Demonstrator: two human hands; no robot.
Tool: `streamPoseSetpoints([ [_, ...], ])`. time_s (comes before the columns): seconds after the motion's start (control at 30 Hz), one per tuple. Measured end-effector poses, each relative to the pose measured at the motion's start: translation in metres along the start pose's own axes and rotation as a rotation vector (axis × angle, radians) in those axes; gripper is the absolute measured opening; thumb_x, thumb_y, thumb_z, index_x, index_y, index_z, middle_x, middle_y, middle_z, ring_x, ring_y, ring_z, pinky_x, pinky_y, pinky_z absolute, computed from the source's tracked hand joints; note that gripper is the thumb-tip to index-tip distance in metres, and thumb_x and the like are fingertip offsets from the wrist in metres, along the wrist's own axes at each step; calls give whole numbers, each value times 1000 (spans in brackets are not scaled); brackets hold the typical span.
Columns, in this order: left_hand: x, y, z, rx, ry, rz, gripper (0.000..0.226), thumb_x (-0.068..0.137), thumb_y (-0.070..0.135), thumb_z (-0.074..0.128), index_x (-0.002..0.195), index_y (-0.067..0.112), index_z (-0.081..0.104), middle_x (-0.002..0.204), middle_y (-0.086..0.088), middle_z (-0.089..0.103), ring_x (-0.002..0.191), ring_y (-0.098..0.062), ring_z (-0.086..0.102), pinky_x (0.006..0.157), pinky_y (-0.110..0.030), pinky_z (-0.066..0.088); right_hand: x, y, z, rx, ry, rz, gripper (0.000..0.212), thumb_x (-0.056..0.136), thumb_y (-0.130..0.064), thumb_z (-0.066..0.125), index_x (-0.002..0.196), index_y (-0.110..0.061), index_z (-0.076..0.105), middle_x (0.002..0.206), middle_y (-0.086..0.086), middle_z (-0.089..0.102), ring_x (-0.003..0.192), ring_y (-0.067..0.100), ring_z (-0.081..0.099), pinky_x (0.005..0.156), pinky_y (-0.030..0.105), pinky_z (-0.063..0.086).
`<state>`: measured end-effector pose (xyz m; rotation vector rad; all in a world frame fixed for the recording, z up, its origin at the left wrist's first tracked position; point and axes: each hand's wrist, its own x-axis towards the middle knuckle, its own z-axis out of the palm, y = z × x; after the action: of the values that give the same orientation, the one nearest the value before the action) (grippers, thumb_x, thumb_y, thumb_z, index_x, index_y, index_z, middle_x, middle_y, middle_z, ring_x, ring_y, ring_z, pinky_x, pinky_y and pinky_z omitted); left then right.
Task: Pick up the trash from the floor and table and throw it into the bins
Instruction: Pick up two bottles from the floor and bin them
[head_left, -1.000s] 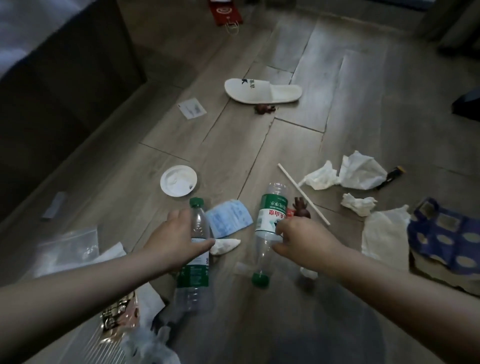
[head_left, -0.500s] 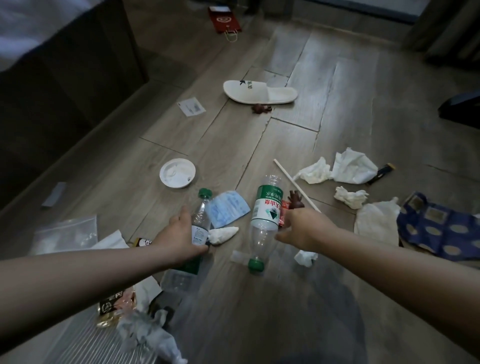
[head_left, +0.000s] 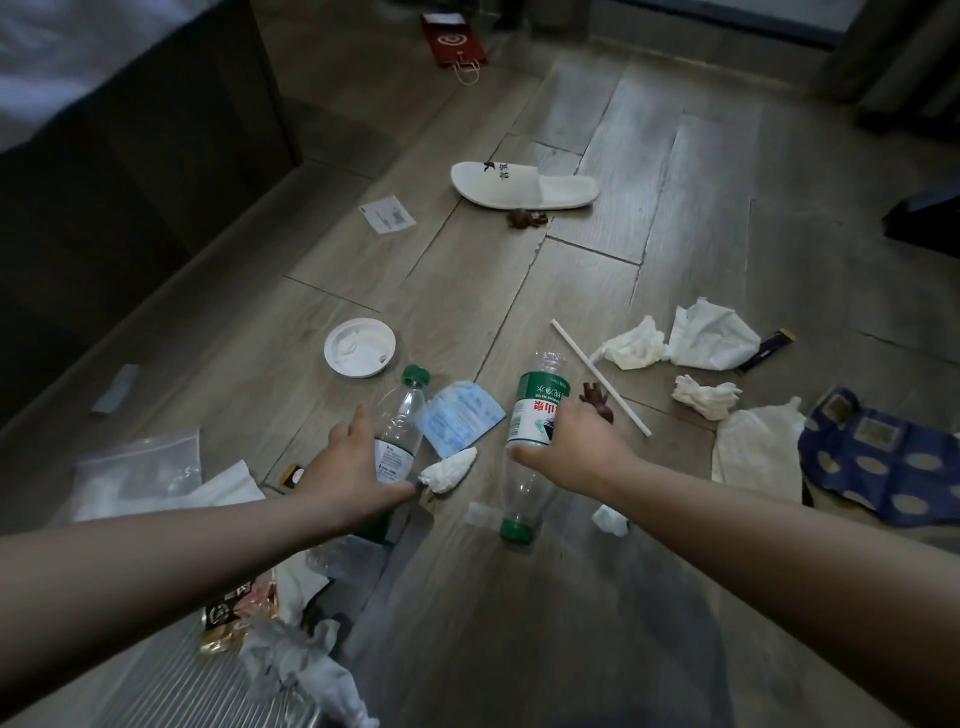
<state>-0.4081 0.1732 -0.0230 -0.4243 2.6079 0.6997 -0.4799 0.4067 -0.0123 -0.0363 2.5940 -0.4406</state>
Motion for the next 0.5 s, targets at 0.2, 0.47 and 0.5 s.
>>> streamPoseSetpoints([
  [0.2,-4,-4,1,13,-12,-7,106,68,45,74,148,22,8,138,-11,36,113,-26,50,77,-29,39,3,-3,14,-20,-5,59,111,72,-63,69,150,-8,13,142,12,40,120,27,51,93,39,49],
  [0.47,-4,1,3,-12,-16,17,104,70,43,74,148,22,8,139,-10,34,115,-25,49,77,-29,40,11,19,13,213,-119,171,116,67,-38,79,152,-17,2,134,11,46,115,27,55,96,42,51],
  [0.5,-3,1,4,-24,-23,23,106,69,44,74,148,23,6,141,-10,33,118,-26,48,80,-30,42,10,23,11,229,-121,169,115,66,-38,79,152,-18,4,132,11,47,113,26,56,95,41,51],
])
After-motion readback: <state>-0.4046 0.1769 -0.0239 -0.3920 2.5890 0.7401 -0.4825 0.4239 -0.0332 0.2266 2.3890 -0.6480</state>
